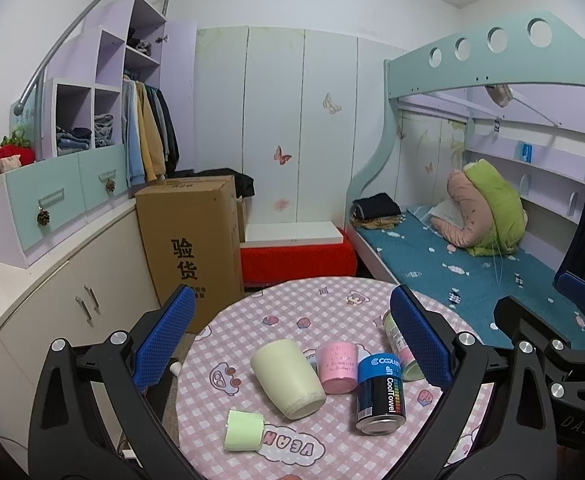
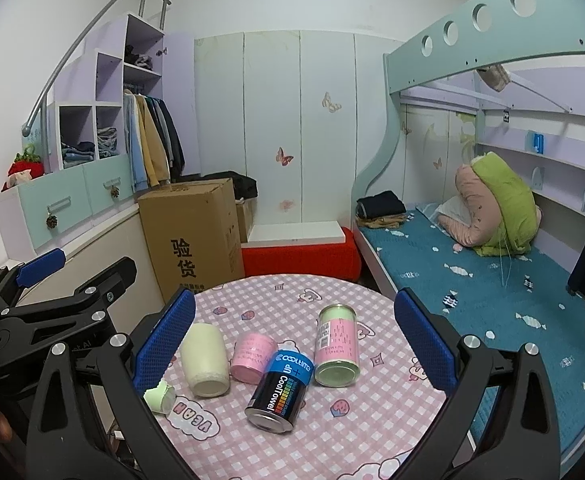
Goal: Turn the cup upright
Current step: 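Move the left tool down to the pink cup and close around it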
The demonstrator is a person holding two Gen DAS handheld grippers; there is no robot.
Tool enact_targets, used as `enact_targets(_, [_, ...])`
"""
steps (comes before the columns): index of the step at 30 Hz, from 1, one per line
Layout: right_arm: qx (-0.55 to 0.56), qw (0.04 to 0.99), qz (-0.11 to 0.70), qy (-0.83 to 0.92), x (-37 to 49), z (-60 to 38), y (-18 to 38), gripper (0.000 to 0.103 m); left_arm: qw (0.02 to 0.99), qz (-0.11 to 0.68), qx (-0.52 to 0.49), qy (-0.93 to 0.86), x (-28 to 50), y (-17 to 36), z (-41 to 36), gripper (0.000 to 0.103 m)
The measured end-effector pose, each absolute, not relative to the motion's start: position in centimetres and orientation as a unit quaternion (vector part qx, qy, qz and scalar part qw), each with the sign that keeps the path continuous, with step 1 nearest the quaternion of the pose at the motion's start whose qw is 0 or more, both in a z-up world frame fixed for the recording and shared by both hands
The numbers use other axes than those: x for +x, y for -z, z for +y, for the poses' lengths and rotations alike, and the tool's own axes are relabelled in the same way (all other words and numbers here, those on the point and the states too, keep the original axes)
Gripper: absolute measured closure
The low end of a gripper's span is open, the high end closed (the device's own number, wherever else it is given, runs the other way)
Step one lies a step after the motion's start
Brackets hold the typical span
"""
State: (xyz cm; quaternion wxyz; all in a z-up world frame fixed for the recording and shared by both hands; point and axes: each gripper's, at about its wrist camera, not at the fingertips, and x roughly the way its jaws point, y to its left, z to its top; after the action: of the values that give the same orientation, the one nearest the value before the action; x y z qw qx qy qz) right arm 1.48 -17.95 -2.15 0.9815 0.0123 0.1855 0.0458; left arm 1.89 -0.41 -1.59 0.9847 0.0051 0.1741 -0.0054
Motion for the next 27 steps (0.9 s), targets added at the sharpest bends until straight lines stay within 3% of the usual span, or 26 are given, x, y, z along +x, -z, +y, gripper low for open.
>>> enact_targets(9, [0.022, 0.974, 0.223, -0.041, 5.6, -19.3, 4.9, 0.007, 0.971, 0.239, -0.004, 0.022, 7.2, 4.8, -0.8, 0.005])
enact_targets(27, [0.058, 0.942, 0.330, -0.006, 16.8, -23.8, 13.0, 0.007, 0.890, 0.449, -0.026, 0.075, 22.1, 17.2, -3.8, 0.005])
